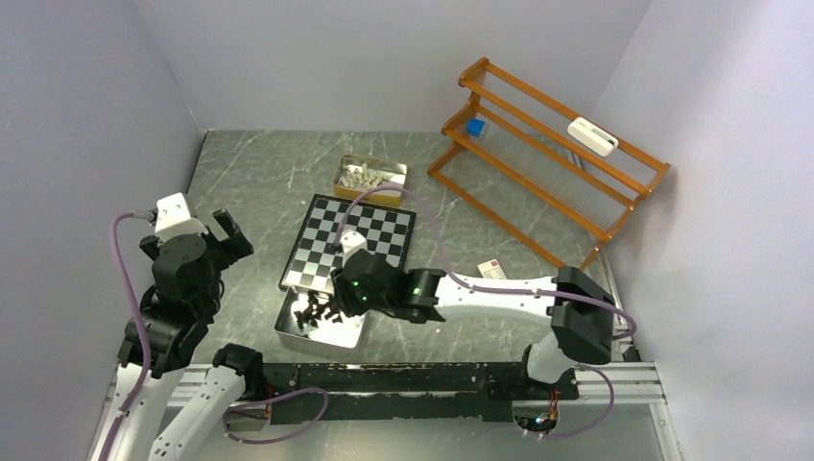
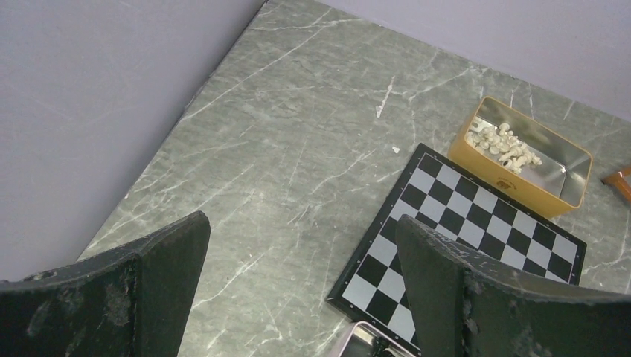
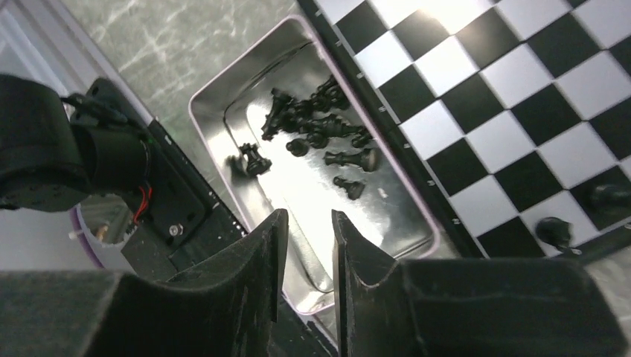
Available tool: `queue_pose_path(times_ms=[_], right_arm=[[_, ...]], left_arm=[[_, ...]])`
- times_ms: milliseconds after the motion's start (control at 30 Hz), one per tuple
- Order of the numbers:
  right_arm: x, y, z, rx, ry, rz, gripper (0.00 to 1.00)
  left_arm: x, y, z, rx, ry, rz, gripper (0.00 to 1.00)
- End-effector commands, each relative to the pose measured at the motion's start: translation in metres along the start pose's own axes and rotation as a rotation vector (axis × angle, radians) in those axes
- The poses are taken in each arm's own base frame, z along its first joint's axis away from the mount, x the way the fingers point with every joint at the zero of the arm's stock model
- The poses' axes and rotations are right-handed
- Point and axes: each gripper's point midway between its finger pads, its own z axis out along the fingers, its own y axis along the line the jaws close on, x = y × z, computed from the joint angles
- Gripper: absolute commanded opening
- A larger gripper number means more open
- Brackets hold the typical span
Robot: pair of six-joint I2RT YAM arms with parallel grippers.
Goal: Set up the chess pieces on the board
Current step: Pick up the chess piece from the storage box.
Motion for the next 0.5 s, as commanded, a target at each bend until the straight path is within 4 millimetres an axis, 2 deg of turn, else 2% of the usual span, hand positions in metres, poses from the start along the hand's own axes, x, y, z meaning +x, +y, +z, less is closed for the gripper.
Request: queue_pose_path(times_ms=[0, 267, 467], right_arm=[[0.016, 0.019, 0.012, -0.004, 0.058, -0.072, 0.31], [0.037, 0.018, 0.040, 0.048, 0.118, -0.142, 0.31], [0.048, 0.005, 0.056, 0.124, 0.148, -0.172, 0.31]], left_arm=[[-0.011, 0.007, -0.006, -0.028, -0.034, -0.031, 1.00], [-0.011, 0.011, -0.006, -0.052, -0.033, -0.038, 1.00], [-0.011, 0.013, -0.006, -0.062, -0.036, -0.044, 1.00]])
